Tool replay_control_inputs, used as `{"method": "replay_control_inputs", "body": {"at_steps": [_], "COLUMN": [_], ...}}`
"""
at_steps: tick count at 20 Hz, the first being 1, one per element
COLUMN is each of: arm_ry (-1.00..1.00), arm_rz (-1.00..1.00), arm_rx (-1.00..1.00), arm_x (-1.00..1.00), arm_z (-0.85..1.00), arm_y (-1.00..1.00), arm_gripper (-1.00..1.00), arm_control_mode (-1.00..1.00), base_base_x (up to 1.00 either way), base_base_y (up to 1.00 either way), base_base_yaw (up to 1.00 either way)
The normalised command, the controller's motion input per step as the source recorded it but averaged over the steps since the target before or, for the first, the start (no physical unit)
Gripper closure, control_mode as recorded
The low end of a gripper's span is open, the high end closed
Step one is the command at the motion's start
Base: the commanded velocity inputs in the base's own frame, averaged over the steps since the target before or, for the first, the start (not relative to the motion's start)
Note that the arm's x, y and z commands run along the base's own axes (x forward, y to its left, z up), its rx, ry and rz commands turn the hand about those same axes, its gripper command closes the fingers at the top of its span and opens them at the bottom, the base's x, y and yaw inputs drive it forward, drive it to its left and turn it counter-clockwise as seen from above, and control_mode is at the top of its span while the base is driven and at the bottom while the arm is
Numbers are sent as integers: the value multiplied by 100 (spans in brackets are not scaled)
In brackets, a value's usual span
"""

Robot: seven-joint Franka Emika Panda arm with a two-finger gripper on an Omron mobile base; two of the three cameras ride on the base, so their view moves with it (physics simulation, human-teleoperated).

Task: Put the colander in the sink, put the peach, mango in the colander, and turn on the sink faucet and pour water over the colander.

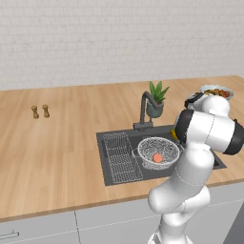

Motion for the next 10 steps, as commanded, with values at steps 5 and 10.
{"method": "replay_control_inputs", "body": {"at_steps": [5, 10], "arm_ry": [1, 2], "arm_rz": [-2, -11], "arm_rx": [6, 0], "arm_x": [29, 21], "arm_z": [-41, -53], "arm_y": [28, 7], "arm_gripper": [100, 100], "arm_control_mode": [-100, -100], "base_base_x": [0, 0], "base_base_y": [0, 0], "base_base_yaw": [0, 0]}}
